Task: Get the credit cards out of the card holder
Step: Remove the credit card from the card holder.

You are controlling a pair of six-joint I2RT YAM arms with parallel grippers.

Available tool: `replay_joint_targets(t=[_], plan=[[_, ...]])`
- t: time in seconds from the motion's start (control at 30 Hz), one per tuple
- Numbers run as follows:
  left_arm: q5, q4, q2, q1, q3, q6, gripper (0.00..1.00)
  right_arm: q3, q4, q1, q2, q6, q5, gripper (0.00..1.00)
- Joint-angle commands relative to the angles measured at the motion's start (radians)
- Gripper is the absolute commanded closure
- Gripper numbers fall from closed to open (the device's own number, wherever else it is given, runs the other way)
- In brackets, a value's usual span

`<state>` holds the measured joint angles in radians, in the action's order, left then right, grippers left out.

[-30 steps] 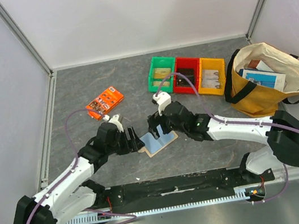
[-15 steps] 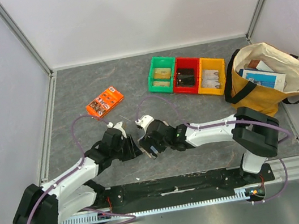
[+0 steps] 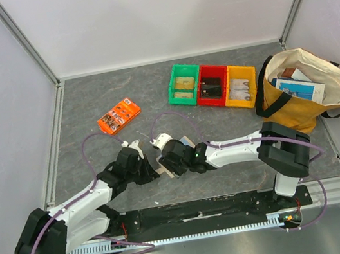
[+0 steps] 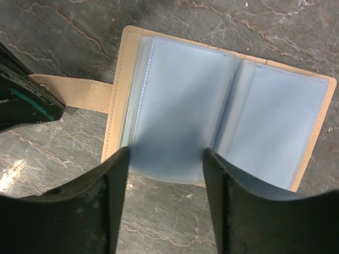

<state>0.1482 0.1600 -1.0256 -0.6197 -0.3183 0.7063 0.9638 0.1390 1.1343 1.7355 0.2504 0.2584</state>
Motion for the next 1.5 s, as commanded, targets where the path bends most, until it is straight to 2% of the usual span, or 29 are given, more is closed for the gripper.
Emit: replay_joint_targets(t=[0.0, 0.07, 0.3, 0.4, 0.6, 1.07, 1.37, 1.47], plan=[[-0.018, -0.025, 0.015, -0.005, 0.012, 0.016, 0.98, 0.035, 0.028, 0.001, -0.017, -0.014, 0.009, 0.41], [-0.019, -0.02, 0.019, -0.005, 0.013, 0.018, 0.98, 0.041, 0.034, -0.004, -0.025, -0.013, -0.021, 0.46], [-0.038, -0.005, 0.047, -0.006, 0.022, 0.019, 0.98, 0.038, 0.053, -0.056, -0.045, 0.013, -0.093, 0.52], [-0.044, 0.004, 0.061, -0.005, 0.025, 0.019, 0.98, 0.027, 0.053, -0.087, -0.071, 0.033, -0.122, 0.48], [-0.045, 0.009, 0.067, -0.005, 0.028, 0.021, 0.98, 0.012, 0.051, -0.134, -0.105, 0.047, -0.125, 0.32], [-0.044, 0.015, 0.076, -0.005, 0.028, 0.018, 0.98, -0.017, 0.042, -0.268, -0.16, 0.076, -0.114, 0.28], [-0.084, 0.038, 0.079, -0.003, 0.024, 0.021, 0.98, -0.008, 0.047, -0.292, -0.186, 0.043, -0.085, 0.28], [-0.122, 0.049, 0.081, -0.002, 0.018, 0.031, 0.98, -0.004, 0.045, -0.295, -0.183, 0.006, -0.131, 0.3]])
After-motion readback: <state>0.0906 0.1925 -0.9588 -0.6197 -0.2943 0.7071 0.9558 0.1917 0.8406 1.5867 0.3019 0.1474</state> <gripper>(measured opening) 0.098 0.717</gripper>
